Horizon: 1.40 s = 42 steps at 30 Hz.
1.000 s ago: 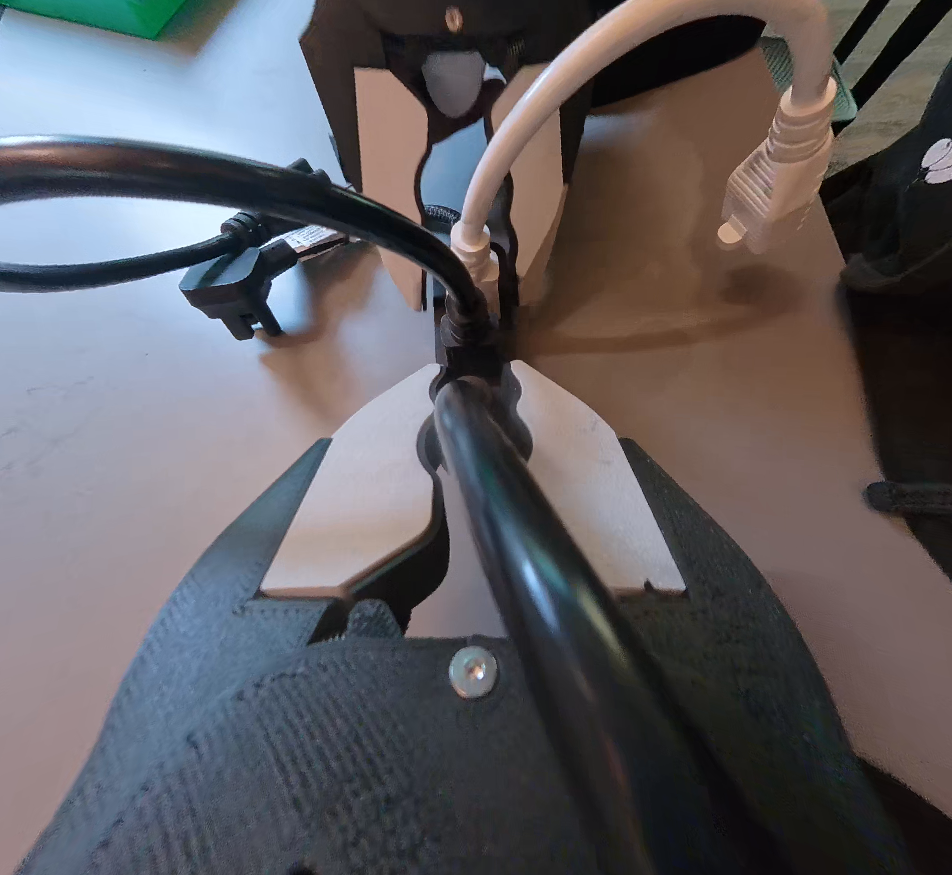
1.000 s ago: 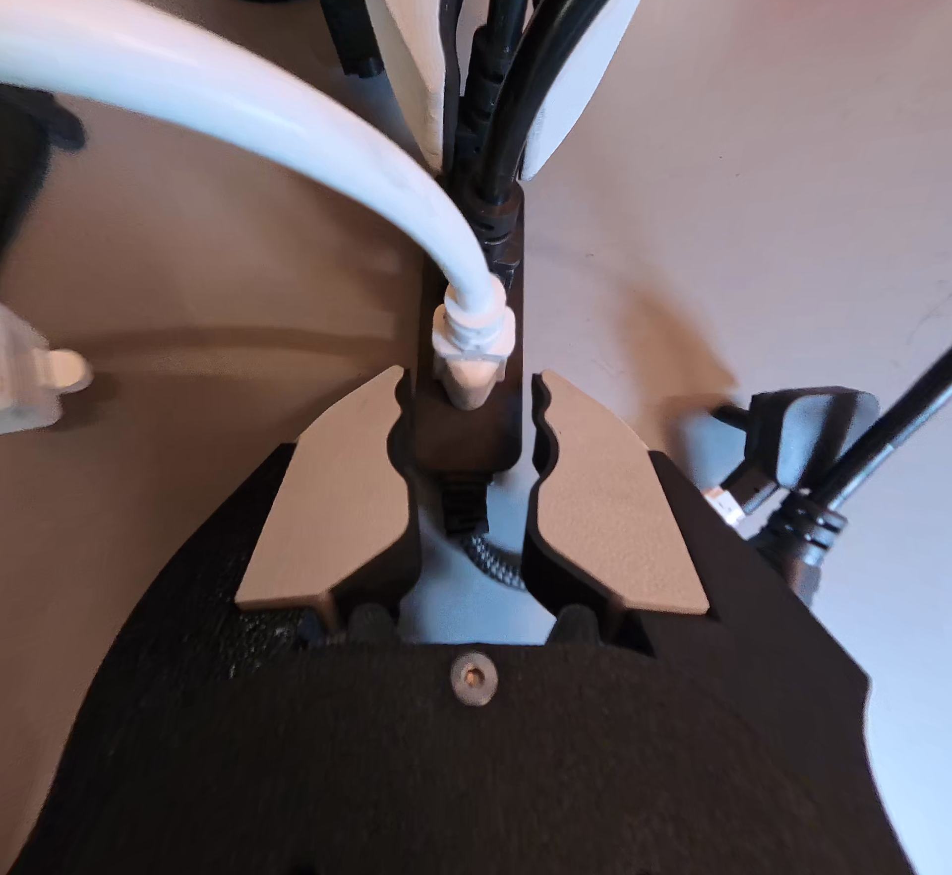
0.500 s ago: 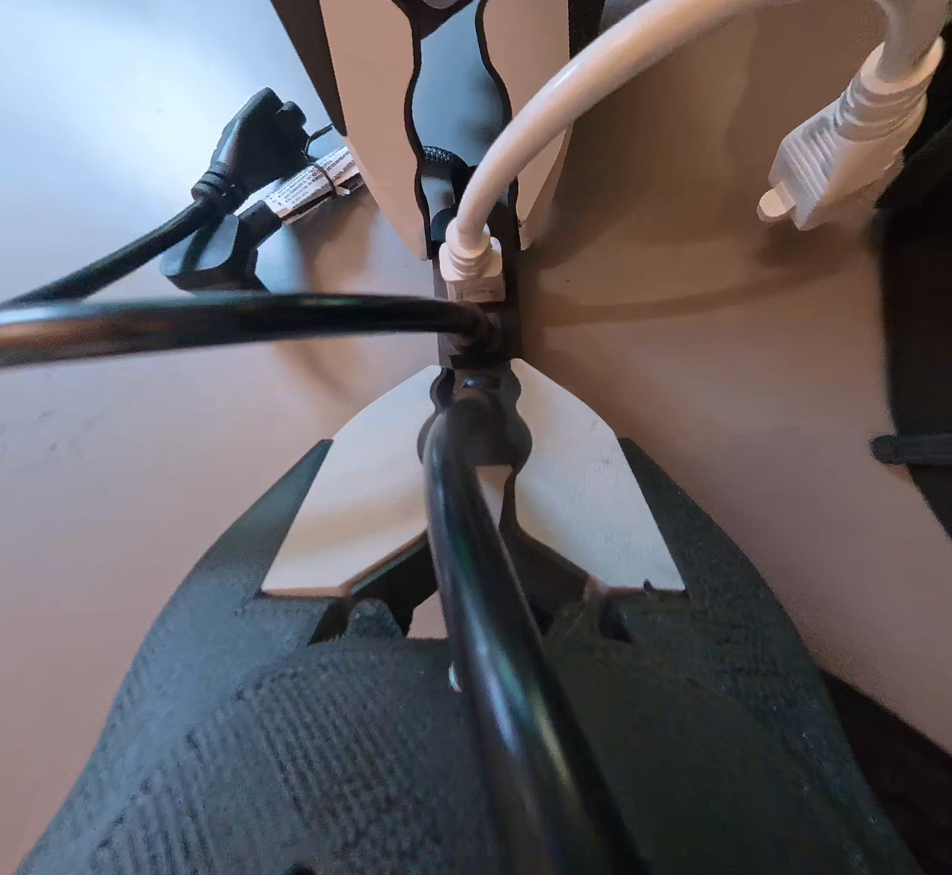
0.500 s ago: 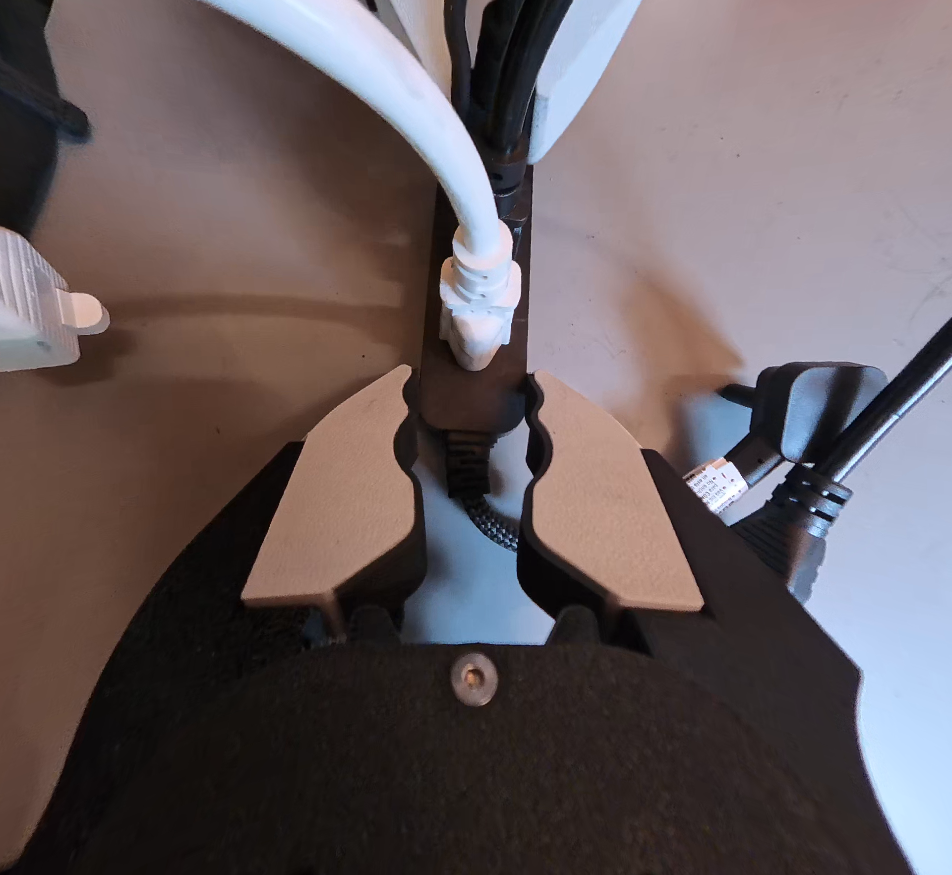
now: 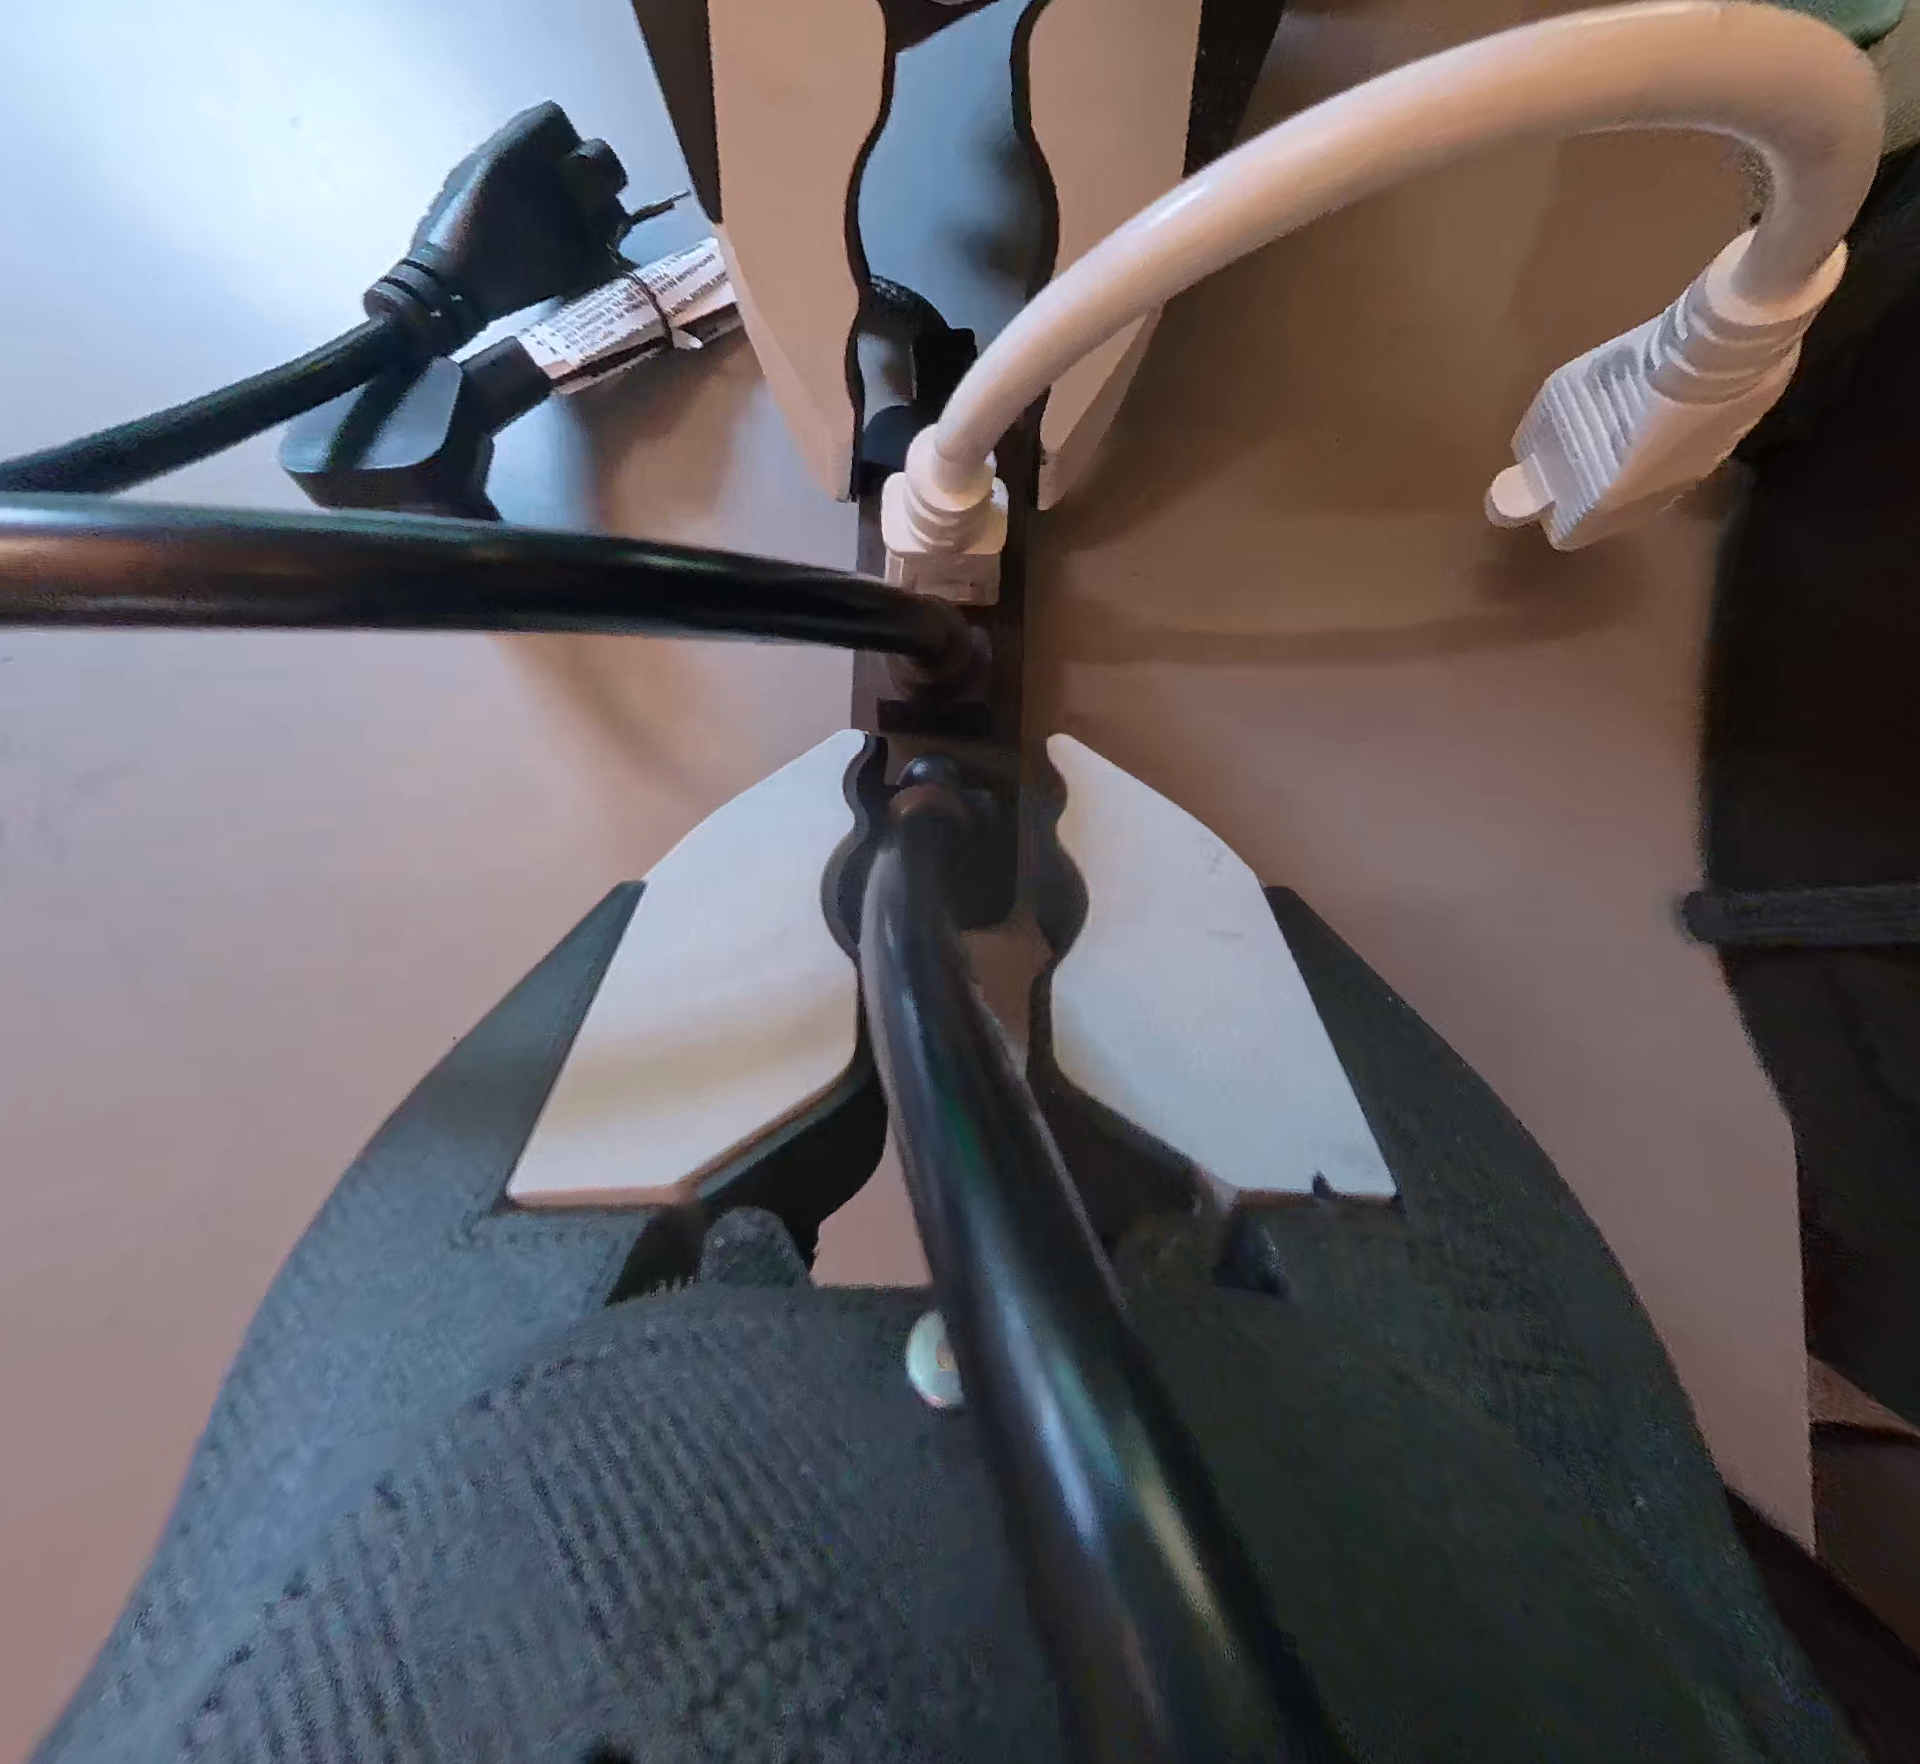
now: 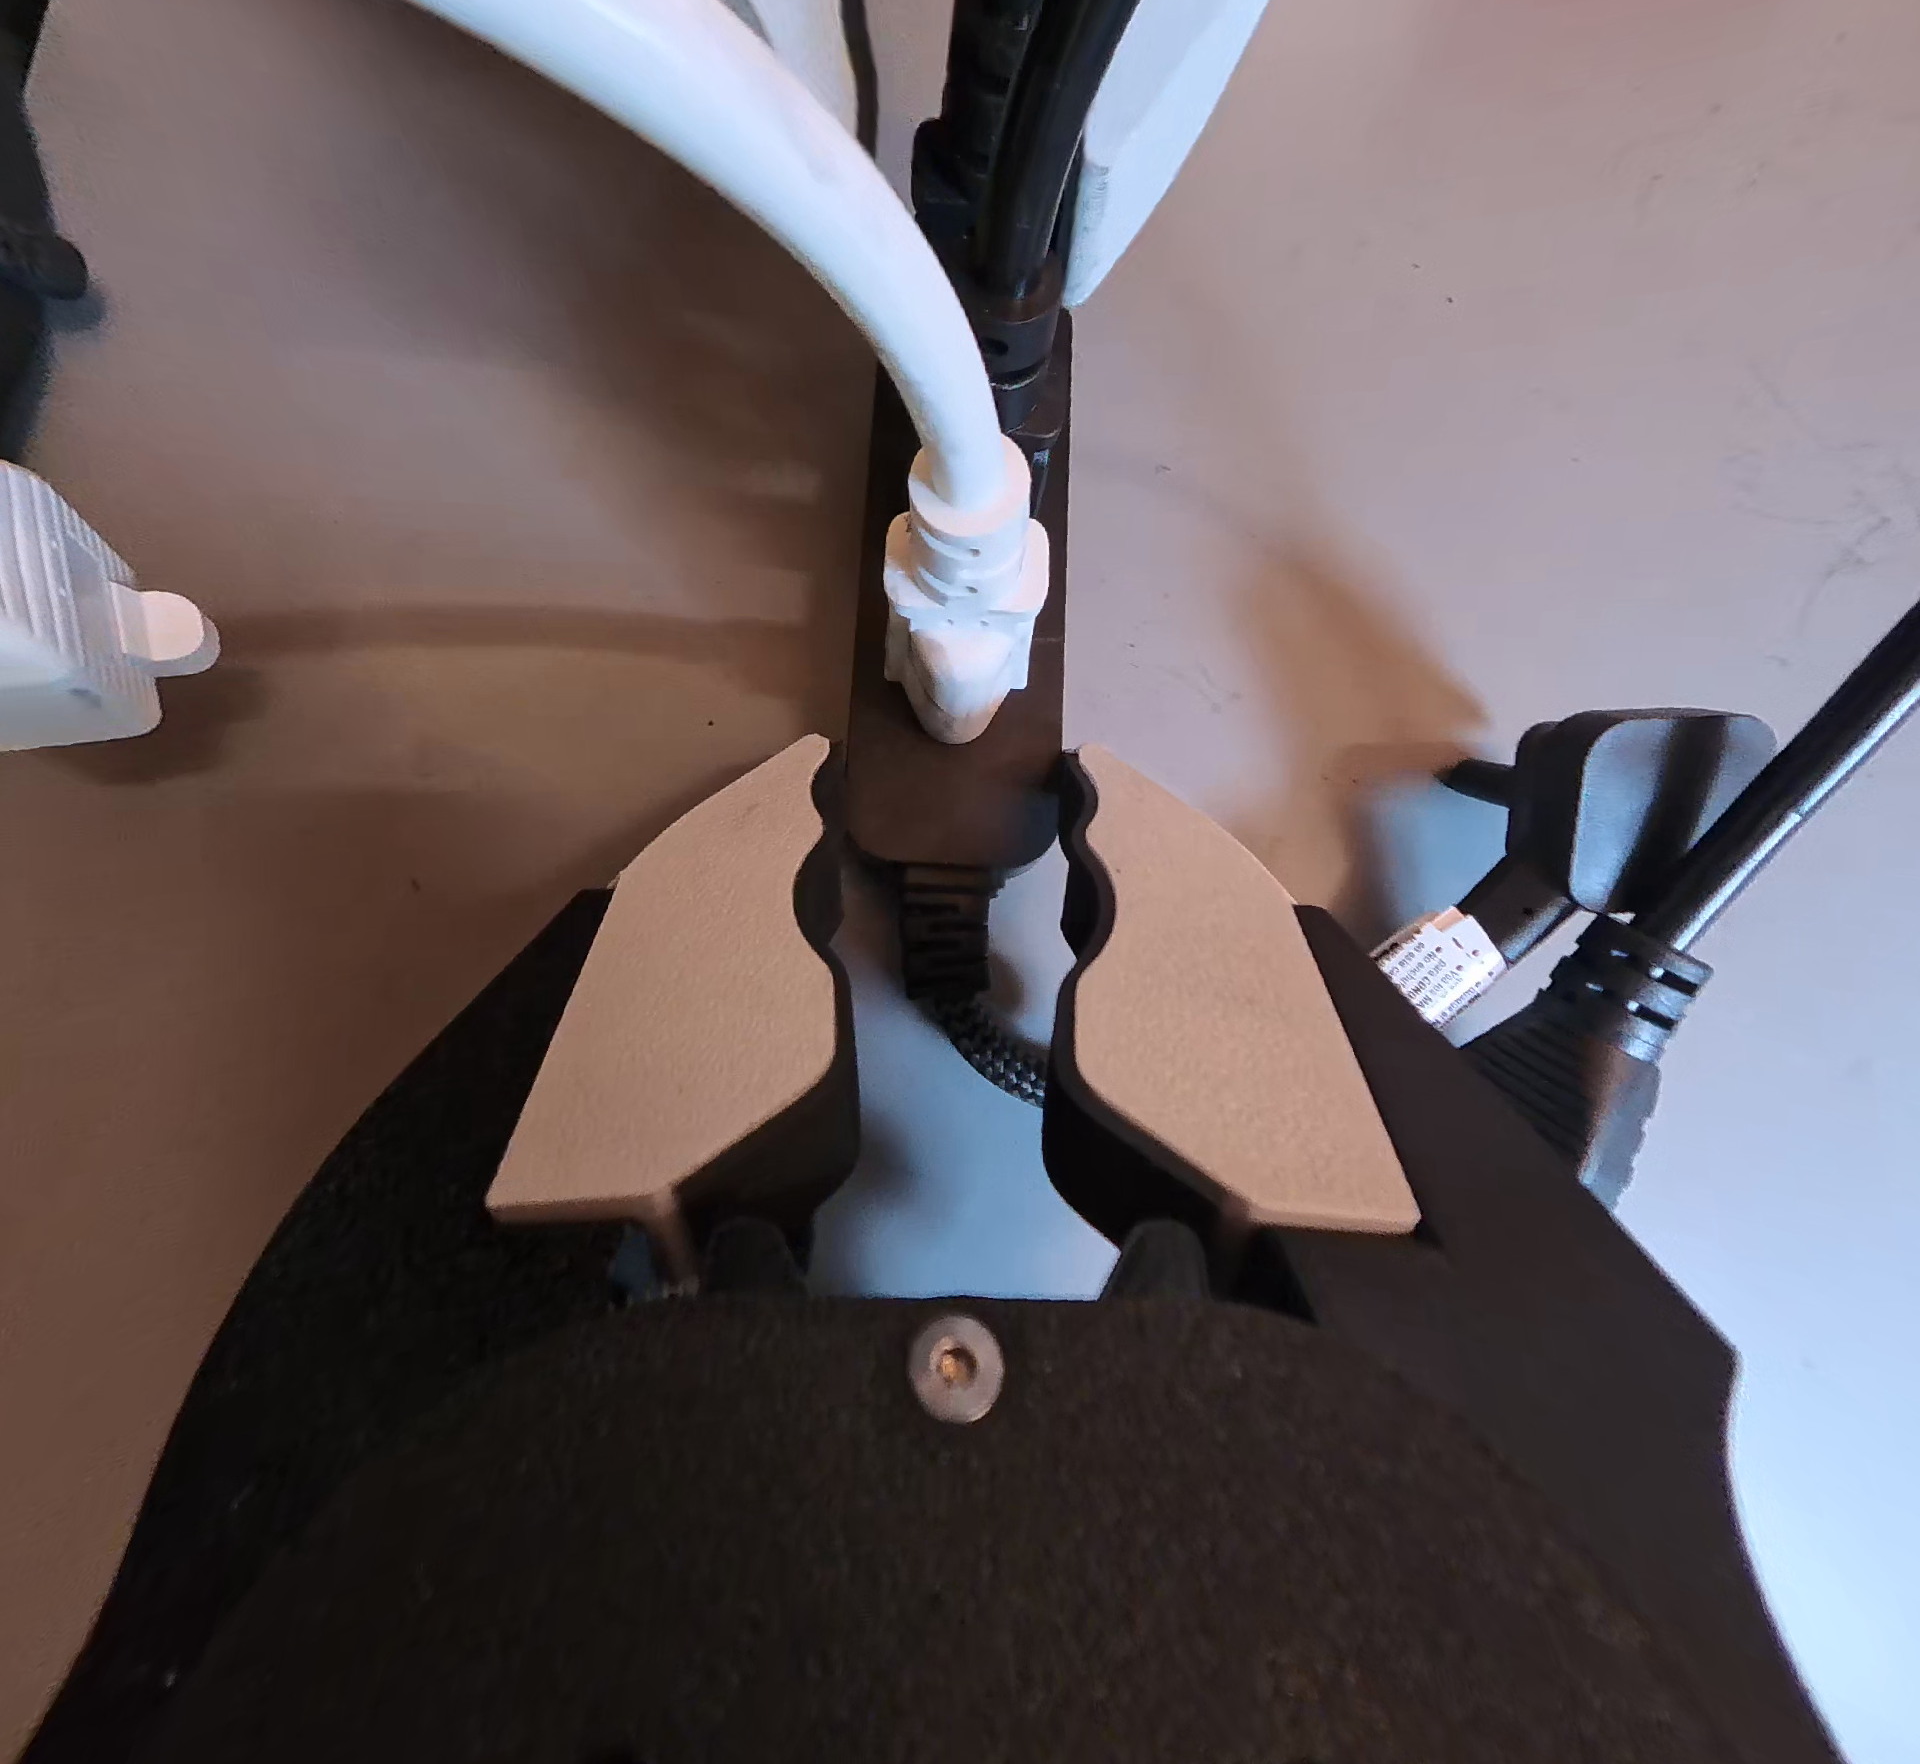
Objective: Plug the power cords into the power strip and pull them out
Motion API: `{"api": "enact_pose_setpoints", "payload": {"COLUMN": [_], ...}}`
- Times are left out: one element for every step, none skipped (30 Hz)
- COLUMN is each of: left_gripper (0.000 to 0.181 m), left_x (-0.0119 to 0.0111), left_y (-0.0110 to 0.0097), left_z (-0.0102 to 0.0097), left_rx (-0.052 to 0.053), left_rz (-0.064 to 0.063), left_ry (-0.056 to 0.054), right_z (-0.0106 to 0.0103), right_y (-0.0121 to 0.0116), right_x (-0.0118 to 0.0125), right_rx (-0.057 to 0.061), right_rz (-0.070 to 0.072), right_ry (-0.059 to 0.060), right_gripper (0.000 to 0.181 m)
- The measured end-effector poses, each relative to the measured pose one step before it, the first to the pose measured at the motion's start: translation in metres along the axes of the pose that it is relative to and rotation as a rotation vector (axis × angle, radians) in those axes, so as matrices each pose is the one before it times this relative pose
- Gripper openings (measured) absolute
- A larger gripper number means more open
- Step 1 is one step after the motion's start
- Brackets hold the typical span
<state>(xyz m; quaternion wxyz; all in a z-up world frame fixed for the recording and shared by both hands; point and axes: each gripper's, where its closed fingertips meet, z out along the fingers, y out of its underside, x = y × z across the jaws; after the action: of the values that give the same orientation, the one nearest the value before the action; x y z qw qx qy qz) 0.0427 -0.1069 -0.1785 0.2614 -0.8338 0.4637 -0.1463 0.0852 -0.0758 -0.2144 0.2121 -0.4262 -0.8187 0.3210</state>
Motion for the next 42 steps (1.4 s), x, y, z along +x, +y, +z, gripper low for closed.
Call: {"api": "enact_pose_setpoints", "payload": {"left_gripper": [0.028,0.027,0.027,0.027,0.027,0.027,0.027,0.029,0.031,0.031,0.030,0.027,0.027,0.027,0.025,0.022,0.021,0.021,0.020,0.017,0.016,0.017,0.016,0.016,0.016,0.016,0.016,0.016,0.016,0.016,0.016,0.016,0.017,0.016,0.016,0.016,0.016,0.016,0.016,0.016,0.016,0.016], "left_x": [0.00113,0.00072,0.00053,-0.00013,-0.00046,-0.00023,-0.00062,-0.00136,-0.00245,-0.00162,0.00074,0.00135,0.00020,0.00005,0.00052,0.00067,0.00068,0.00079,0.00063,0.00061,0.00101,0.00036,-0.00058,-0.00039,0.00008,0.00040,0.00003,-0.00052,-0.00069,-0.00093,-0.00149,-0.00125,-0.00063,-0.00015,0.00015,0.00033,0.00039,0.00035,0.00018,-0.00033,-0.00077,-0.00061], "left_y": [0.00100,0.00115,0.00095,0.00094,0.00044,-0.00005,0.00024,0.00157,0.00233,0.00186,0.00109,0.00010,-0.00046,-0.00036,0.00030,0.00040,-0.00047,-0.00076,-0.00082,-0.00217,-0.00300,-0.00167,0.00058,0.00105,0.00040,0.00024,0.00081,0.00111,0.00057,0.00070,0.00066,0.00066,0.00017,-0.00010,0.00006,0.00048,0.00038,0.00027,0.00006,0.00002,0.00013,-0.00005], "left_z": [-0.00045,-0.00047,-0.00042,-0.00027,-0.00016,-0.00014,-0.00020,-0.00049,-0.00083,-0.00093,-0.00104,-0.00170,-0.00242,-0.00278,-0.00218,-0.00096,-0.00010,0.00020,-0.00010,-0.00029,-0.00032,0.00020,0.00044,0.00008,-0.00002,0.00002,0.00011,0.00007,0.00034,0.00036,0.00050,0.00045,0.00012,0.00018,0.00020,0.00001,0.00000,0.00008,-0.00002,0.00010,0.00001,0.00001], "left_rx": [-0.0217,-0.0251,-0.0254,-0.0251,-0.0206,-0.0153,-0.0154,-0.0198,-0.0176,-0.0058,0.0054,0.0108,0.0095,0.0039,-0.0043,-0.0094,-0.0067,-0.0087,-0.0076,0.0052,0.0164,0.0106,-0.0029,-0.0092,-0.0139,-0.0185,-0.0249,-0.0282,-0.0244,-0.0184,-0.0114,-0.0066,-0.0076,-0.0105,-0.0130,-0.0133,-0.0119,-0.0128,-0.0147,-0.0140,-0.0079,-0.0009], "left_rz": [0.0151,0.0156,0.0148,0.0145,0.0119,0.0066,0.0047,0.0048,0.0038,-0.0041,-0.0154,-0.0232,-0.0157,-0.0056,0.0024,0.0084,0.0082,0.0083,0.0068,-0.0017,-0.0117,-0.0188,-0.0076,0.0123,0.0186,0.0161,0.0160,0.0089,-0.0021,-0.0088,-0.0211,-0.0256,-0.0154,-0.0037,0.0024,0.0022,0.0022,0.0036,0.0017,-0.0059,-0.0144,-0.0166], "left_ry": [-0.0020,-0.0017,0.0010,-0.0006,-0.0009,0.0014,0.0002,-0.0054,-0.0115,-0.0045,0.0146,0.0190,0.0082,0.0012,0.0008,-0.0018,-0.0043,-0.0035,-0.0009,0.0037,0.0123,0.0119,0.0035,-0.0042,-0.0087,-0.0073,-0.0074,-0.0064,-0.0018,0.0044,0.0119,0.0191,0.0198,0.0145,0.0060,0.0002,-0.0041,-0.0064,-0.0028,0.0071,0.0148,0.0142], "right_z": [0.00039,0.00051,0.00052,0.00031,0.00008,-0.00008,-0.00018,-0.00043,-0.00064,-0.00062,-0.00022,-0.00024,-0.00015,-0.00008,0.00011,0.00012,0.00013,0.00016,0.00014,0.00011,0.00007,0.00011,0.00014,0.00030,0.00026,0.00001,0.00005,0.00019,0.00050,0.00059,0.00071,0.00053,0.00001,0.00007,0.00015,0.00006,0.00011,0.00015,0.00006,0.00022,0.00017,0.00010], "right_y": [-0.00031,-0.00047,-0.00041,-0.00025,0.00001,0.00006,0.00008,0.00045,0.00067,0.00053,0.00045,0.00035,0.00018,-0.00008,-0.00015,-0.00023,-0.00012,-0.00006,-0.00015,-0.00012,-0.00007,-0.00007,0.00008,0.00001,-0.00016,-0.00004,-0.00014,-0.00035,0.00006,0.00010,0.00050,0.00015,0.00009,-0.00001,-0.00003,0.00001,-0.00010,-0.00004,0.00001,-0.00001,-0.00006,-0.00005], "right_x": [-0.00037,-0.00018,-0.00028,-0.00046,-0.00001,0.00003,-0.00001,0.00013,0.00041,0.00046,0.00046,0.00058,0.00042,0.00042,0.00034,0.00034,0.00007,0.00014,0.00005,0.00011,0.00001,0.00003,0.00017,0.00026,0.00013,-0.00011,0.00025,0.00007,0.00037,0.00050,0.00041,0.00022,0.00005,0.00002,0.00003,-0.00008,-0.00004,0.00004,0.00004,0.00006,0.00008,0.00006], "right_rx": [0.0008,0.0017,0.0011,0.0011,0.0006,0.0003,0.0014,-0.0006,-0.0030,-0.0010,-0.0014,-0.0014,-0.0003,-0.0001,-0.0004,-0.0019,-0.0034,-0.0022,-0.0003,0.0002,-0.0008,-0.0016,-0.0013,0.0003,0.0013,-0.0002,-0.0010,0.0002,-0.0018,-0.0020,-0.0044,-0.0016,-0.0003,-0.0005,0.0014,0.0019,0.0006,-0.0011,-0.0013,-0.0014,-0.0020,-0.0008], "right_rz": [-0.0012,0.0008,0.0038,-0.0002,-0.0007,0.0020,0.0007,-0.0003,-0.0001,-0.0020,-0.0006,0.0010,-0.0007,-0.0024,-0.0043,-0.0042,-0.0008,-0.0010,-0.0006,0.0011,-0.0009,-0.0008,0.0027,0.0042,0.0019,-0.0022,-0.0013,0.0010,0.0021,0.0020,0.0001,-0.0050,-0.0033,0.0016,0.0019,0.0011,0.0023,0.0022,-0.0006,-0.0008,-0.0002,-0.0001], "right_ry": [-0.0017,-0.0014,-0.0025,-0.0021,0.0006,0.0011,0.0014,0.0016,0.0028,0.0029,0.0028,0.0024,0.0020,0.0036,0.0046,0.0050,0.0023,0.0019,0.0015,0.0017,0.0022,0.0026,0.0027,0.0020,0.0007,0.0003,0.0016,0.0011,0.0025,0.0042,0.0047,0.0043,0.0014,-0.0004,-0.0010,-0.0015,-0.0011,-0.0007,-0.0002,0.0002,0.0002,0.0002], "right_gripper": [0.039,0.039,0.039,0.039,0.039,0.039,0.039,0.039,0.039,0.039,0.039,0.039,0.039,0.039,0.039,0.039,0.039,0.039,0.039,0.039,0.039,0.039,0.039,0.039,0.039,0.039,0.039,0.039,0.039,0.039,0.039,0.040,0.040,0.040,0.040,0.040,0.040,0.040,0.040,0.040,0.040,0.040]}}
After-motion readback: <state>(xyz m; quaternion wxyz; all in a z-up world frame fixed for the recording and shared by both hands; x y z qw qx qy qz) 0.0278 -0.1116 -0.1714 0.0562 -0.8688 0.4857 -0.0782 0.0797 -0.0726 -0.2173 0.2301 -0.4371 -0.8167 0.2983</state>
